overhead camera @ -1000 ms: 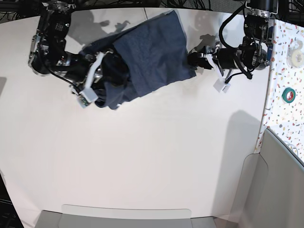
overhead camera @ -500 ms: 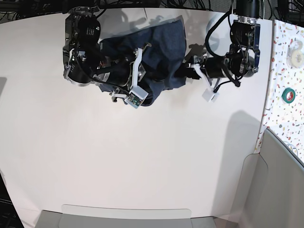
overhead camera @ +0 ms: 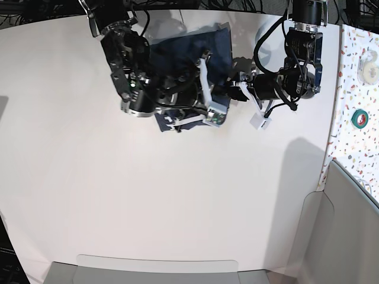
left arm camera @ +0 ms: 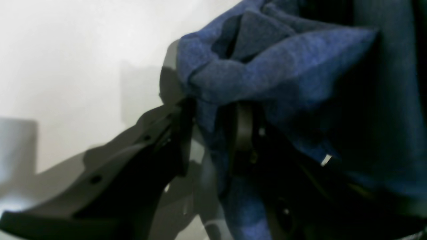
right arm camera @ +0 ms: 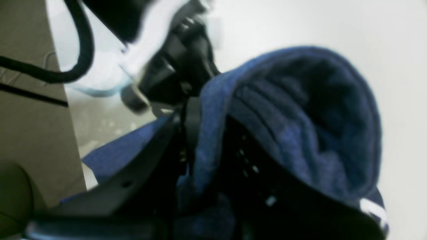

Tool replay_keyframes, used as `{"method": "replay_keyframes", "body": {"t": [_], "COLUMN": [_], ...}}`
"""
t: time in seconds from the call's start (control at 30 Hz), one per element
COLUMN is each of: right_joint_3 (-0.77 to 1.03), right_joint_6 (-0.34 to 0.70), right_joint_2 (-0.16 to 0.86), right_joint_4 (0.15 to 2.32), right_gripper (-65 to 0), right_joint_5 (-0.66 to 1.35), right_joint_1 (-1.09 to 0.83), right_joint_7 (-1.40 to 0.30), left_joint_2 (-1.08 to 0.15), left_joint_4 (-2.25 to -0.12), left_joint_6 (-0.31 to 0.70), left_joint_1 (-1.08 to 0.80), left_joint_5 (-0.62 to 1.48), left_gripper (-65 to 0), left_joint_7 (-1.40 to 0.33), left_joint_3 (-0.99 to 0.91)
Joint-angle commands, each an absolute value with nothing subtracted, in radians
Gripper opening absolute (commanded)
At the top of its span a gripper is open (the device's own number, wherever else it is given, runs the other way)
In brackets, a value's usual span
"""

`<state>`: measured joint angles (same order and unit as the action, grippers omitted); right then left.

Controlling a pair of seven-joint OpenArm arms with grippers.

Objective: Layout the t-shirt on the table in an organized manner, then fold the t-shirt properly
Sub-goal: 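Fold the held end over toward the left gripper with the right gripper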

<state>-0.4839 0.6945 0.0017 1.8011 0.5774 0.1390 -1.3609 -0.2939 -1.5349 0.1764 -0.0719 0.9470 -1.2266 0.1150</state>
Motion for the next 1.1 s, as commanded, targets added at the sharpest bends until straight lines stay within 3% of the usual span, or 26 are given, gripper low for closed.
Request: {"method": "replay_keyframes", "body": {"t": [0.0,0.27,0.33,0.57,0.63,1.07], "right_joint_3": [-0.492,-0.503,-0.503,-0.504,-0.504,-0.757], "right_joint_6": [0.698,0.698,0.698,0.698,0.698,0.698], "right_joint_2": [-0.007,-0.019,-0.019,-0.041,-0.058,-0.107], "right_joint_4": [1.804,1.784,1.784,1.787,1.787,1.784], "right_gripper": [-65.0,-64.3,-58.5,-25.8,-21.1,-20.3], "right_joint_5": [0.585,0.564,0.552,0.558,0.558,0.556], "right_joint_1": [0.165,0.170,0.170,0.188,0.194,0.314], "right_joint_7": [-1.336,-1.336,-1.336,-1.336,-1.337,-1.337], "left_joint_2": [-0.306,-0.306,-0.306,-0.306,-0.309,-0.312], "left_joint_4": [-1.526,-1.526,-1.526,-1.527,-1.527,-1.534], "left_joint_6": [0.151,0.151,0.151,0.151,0.151,0.151], "left_joint_1": [-0.079,-0.079,-0.079,-0.073,-0.056,-0.028], "left_joint_5": [0.842,0.842,0.842,0.842,0.842,0.842], "left_gripper": [-46.9,-46.9,-46.8,-46.7,-46.7,-46.7], "left_joint_7": [-1.267,-1.267,-1.267,-1.267,-1.267,-1.276], "left_joint_3": [0.111,0.110,0.110,0.110,0.110,0.108]}}
